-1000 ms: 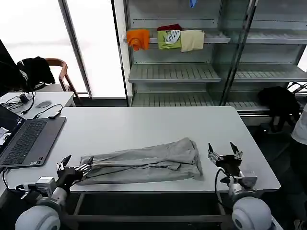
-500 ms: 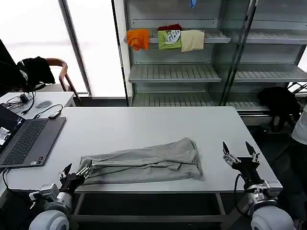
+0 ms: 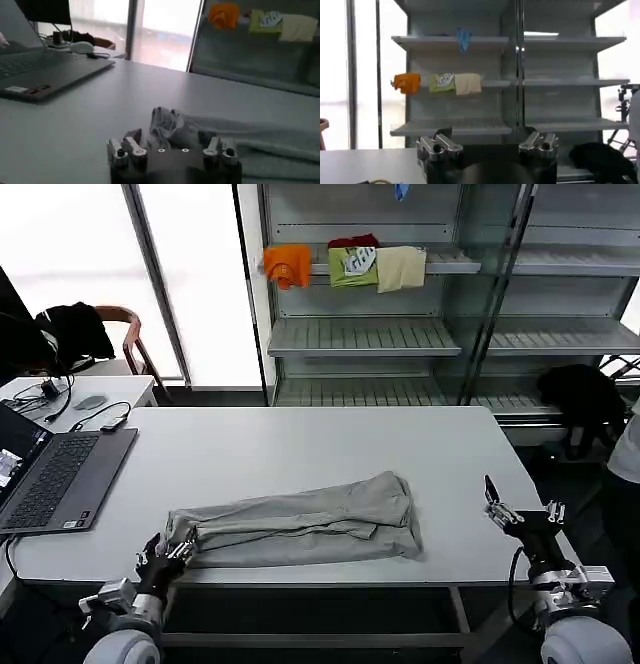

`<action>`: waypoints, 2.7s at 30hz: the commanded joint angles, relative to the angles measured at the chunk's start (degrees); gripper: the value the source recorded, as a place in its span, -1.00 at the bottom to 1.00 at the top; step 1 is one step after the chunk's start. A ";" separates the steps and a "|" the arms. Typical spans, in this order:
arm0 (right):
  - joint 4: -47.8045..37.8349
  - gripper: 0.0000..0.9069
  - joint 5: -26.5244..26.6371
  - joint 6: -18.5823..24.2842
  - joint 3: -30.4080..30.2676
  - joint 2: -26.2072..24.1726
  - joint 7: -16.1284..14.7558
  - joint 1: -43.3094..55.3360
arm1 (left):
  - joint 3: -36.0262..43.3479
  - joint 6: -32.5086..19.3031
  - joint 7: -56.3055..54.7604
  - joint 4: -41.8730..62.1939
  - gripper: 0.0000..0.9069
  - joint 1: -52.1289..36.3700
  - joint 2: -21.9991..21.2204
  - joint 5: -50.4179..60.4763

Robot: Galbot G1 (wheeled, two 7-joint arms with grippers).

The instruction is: Fold and organize the clothes.

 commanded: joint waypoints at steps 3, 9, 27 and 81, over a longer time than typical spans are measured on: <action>-0.31 1.00 0.00 0.92 0.39 0.22 -0.49 0.16 | 1.88 -3.98 0.53 1.79 -1.00 -0.69 -1.26 1.94; -0.48 1.00 -0.24 0.83 0.23 0.31 -0.25 0.30 | 2.68 -5.01 -0.11 2.26 -1.00 -2.72 -0.53 0.79; -0.86 1.00 -0.91 0.07 -0.95 1.19 -0.13 2.26 | -14.18 -2.63 -0.50 5.94 -1.00 -7.34 18.52 -12.05; 0.32 1.00 -2.61 -0.63 -2.63 3.21 -0.03 3.12 | 31.60 2.05 -0.73 2.28 1.00 -17.40 -2.11 18.45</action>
